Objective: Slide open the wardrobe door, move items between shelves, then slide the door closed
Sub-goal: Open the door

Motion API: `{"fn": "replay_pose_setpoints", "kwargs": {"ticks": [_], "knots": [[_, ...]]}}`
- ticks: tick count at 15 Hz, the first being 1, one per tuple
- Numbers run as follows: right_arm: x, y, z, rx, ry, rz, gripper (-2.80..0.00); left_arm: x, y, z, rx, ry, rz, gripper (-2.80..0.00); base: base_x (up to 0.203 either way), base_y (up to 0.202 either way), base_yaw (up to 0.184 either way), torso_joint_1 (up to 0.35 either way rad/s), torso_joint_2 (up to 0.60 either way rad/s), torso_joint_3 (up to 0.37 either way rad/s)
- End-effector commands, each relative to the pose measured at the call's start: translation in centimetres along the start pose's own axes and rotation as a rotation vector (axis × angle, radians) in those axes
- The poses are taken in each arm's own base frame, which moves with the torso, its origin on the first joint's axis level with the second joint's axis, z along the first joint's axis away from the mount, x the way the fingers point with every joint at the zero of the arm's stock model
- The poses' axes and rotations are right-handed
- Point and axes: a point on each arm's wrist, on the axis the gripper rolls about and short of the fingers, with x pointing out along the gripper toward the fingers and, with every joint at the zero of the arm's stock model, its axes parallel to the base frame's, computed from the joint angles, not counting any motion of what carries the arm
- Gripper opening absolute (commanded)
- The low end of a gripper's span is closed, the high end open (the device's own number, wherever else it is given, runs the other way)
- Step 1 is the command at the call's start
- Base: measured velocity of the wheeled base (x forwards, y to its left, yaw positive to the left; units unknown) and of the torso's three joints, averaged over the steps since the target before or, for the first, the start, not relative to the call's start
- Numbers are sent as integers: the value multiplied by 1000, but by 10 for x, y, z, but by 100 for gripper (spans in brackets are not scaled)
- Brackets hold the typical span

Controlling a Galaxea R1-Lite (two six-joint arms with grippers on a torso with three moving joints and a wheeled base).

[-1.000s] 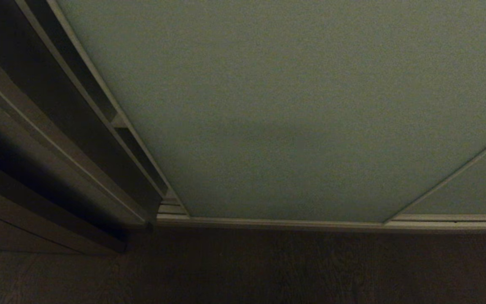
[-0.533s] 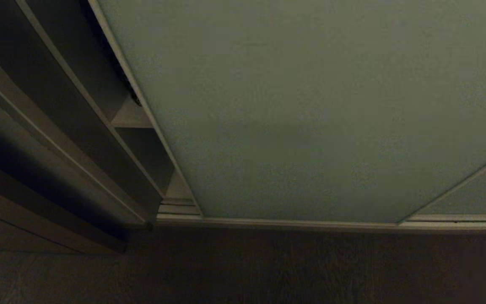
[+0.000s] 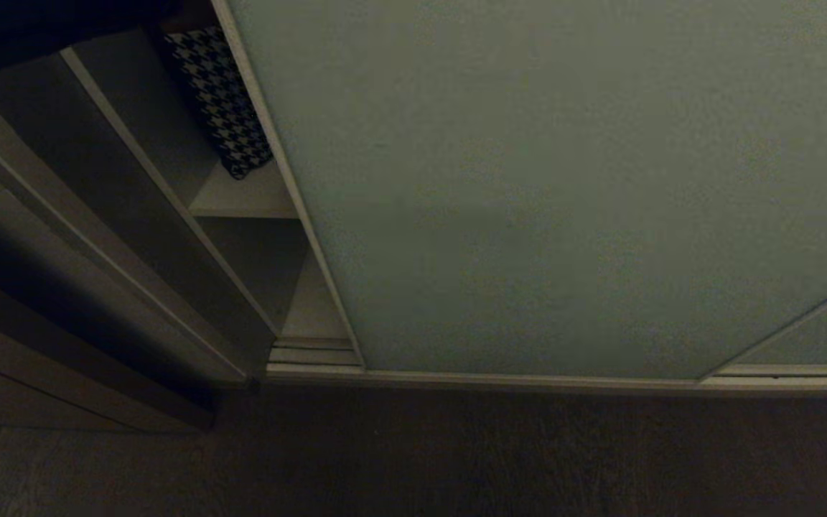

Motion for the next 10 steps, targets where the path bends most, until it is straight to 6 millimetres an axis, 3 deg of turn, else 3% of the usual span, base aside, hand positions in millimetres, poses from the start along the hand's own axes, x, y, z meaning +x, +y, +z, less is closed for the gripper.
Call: {"fn": "replay_pose_setpoints", "kwargs": {"ticks": [1, 6, 10], "knots": [[0, 0, 0, -1, 0, 1, -280, 8, -15, -6, -15, 10, -46, -280, 0, 0, 0, 0, 0, 0], [0, 0, 0, -1, 0, 1, -280, 13, -53, -14, -39, 29, -119, -280, 0, 0, 0, 0, 0, 0], [0, 0, 0, -1, 0, 1, -280, 21, -73, -25, -32, 44, -135, -280, 0, 0, 0, 0, 0, 0]]}}
